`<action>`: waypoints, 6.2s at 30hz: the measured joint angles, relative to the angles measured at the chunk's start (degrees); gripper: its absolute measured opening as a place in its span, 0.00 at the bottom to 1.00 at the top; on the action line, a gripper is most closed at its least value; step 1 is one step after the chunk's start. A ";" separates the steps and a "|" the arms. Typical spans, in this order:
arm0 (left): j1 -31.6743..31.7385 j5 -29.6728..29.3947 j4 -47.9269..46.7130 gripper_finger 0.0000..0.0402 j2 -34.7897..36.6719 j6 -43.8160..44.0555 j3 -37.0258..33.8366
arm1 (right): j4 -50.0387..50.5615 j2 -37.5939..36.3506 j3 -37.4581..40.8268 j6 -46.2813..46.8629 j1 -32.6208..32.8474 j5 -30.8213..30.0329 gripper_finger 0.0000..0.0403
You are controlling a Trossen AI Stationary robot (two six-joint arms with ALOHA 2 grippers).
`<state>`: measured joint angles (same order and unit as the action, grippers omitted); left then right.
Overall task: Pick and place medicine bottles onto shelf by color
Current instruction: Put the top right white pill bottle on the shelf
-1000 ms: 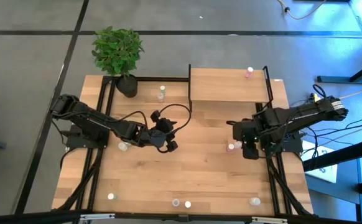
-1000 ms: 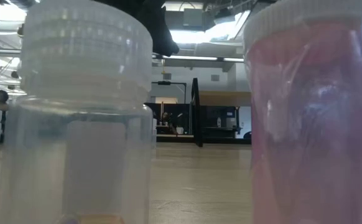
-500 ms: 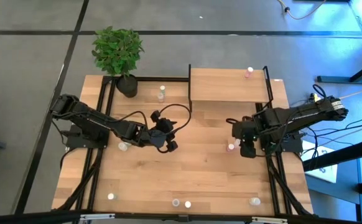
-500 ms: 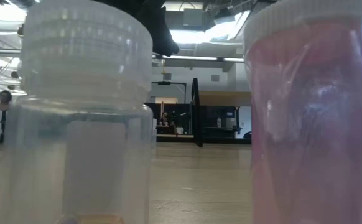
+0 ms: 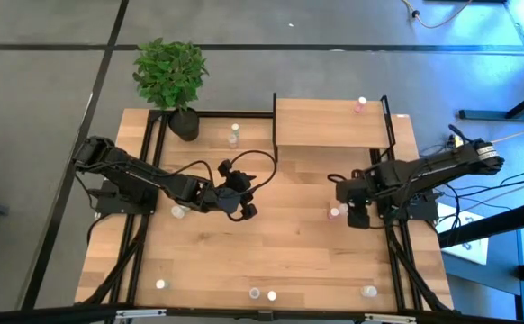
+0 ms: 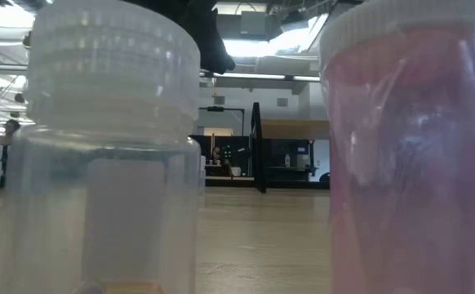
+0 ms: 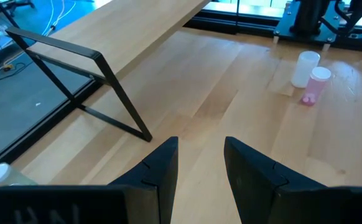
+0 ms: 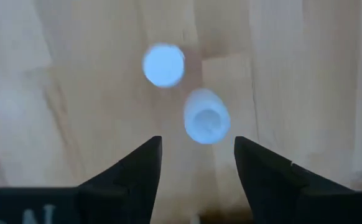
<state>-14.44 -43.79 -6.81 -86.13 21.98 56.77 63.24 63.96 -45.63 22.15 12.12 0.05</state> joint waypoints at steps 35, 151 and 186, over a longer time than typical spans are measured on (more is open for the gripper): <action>3.22 38.69 2.35 0.31 0.00 -12.03 0.02 | -3.85 -0.09 2.26 2.97 0.00 0.07 0.51; 3.17 38.75 2.19 0.31 0.00 -16.42 0.02 | -18.53 -0.11 14.22 2.68 -0.28 -2.14 0.35; 3.69 32.51 5.90 0.31 0.00 -18.08 -0.04 | -1.95 -0.04 -2.37 6.42 -0.26 -2.56 0.38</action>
<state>-10.75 -11.28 -0.90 -86.13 3.90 56.74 61.29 63.92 -48.00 28.58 11.86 -2.50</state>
